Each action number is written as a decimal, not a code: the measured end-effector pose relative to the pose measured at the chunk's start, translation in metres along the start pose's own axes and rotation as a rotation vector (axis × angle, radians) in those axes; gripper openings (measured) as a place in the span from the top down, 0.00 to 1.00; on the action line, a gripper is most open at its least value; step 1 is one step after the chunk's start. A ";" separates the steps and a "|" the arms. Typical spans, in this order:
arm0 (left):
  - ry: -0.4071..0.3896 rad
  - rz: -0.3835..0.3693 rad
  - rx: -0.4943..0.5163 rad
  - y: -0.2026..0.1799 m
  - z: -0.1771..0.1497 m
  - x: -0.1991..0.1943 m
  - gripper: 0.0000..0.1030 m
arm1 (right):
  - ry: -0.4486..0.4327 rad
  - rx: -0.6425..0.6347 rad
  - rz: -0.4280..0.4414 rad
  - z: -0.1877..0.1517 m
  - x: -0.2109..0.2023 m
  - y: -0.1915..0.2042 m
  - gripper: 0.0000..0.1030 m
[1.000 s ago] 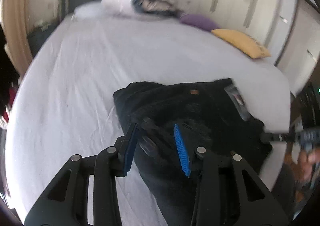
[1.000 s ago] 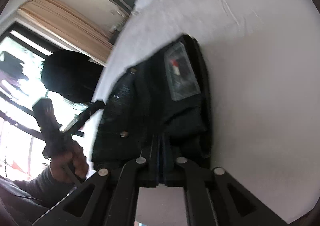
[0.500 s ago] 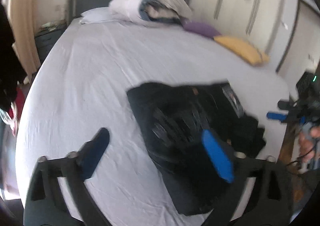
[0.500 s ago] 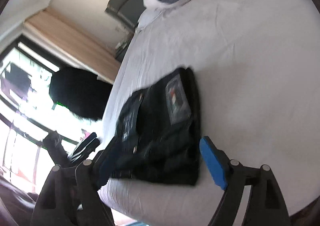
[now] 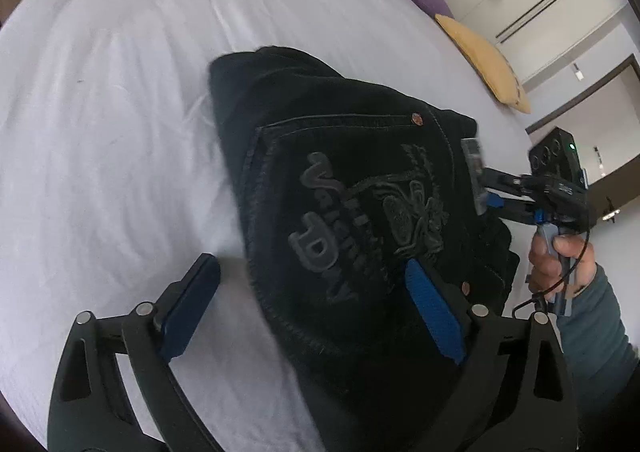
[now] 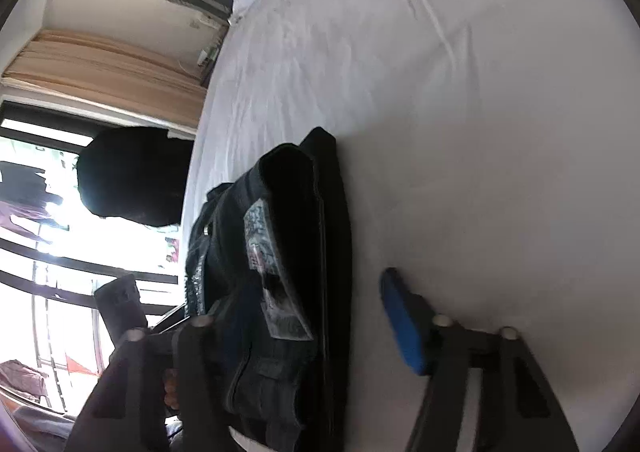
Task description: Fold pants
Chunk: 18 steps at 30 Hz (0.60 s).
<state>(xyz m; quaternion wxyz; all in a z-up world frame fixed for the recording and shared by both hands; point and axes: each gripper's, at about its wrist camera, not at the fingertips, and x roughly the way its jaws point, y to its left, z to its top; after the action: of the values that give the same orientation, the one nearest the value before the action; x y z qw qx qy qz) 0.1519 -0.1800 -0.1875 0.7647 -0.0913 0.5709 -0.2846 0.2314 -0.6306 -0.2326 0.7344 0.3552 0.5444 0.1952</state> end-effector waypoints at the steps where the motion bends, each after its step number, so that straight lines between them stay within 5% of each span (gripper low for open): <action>1: 0.006 -0.015 0.001 -0.001 0.003 0.002 0.21 | 0.018 -0.012 -0.003 0.001 0.007 0.003 0.54; 5: 0.022 -0.077 -0.071 0.008 0.012 0.005 0.47 | 0.033 -0.043 -0.036 0.004 0.017 0.015 0.64; 10: -0.008 -0.042 -0.036 -0.002 0.017 0.002 0.68 | -0.013 -0.116 -0.102 -0.005 0.009 0.036 0.76; 18: -0.079 -0.068 -0.056 -0.003 0.030 -0.030 0.75 | -0.099 -0.241 -0.148 -0.009 -0.010 0.094 0.82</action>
<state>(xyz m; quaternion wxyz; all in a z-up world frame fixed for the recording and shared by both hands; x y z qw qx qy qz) 0.1729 -0.1719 -0.1517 0.7737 -0.1432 0.5445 -0.2904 0.2290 -0.5711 -0.1585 0.8101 0.2324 0.5048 0.1868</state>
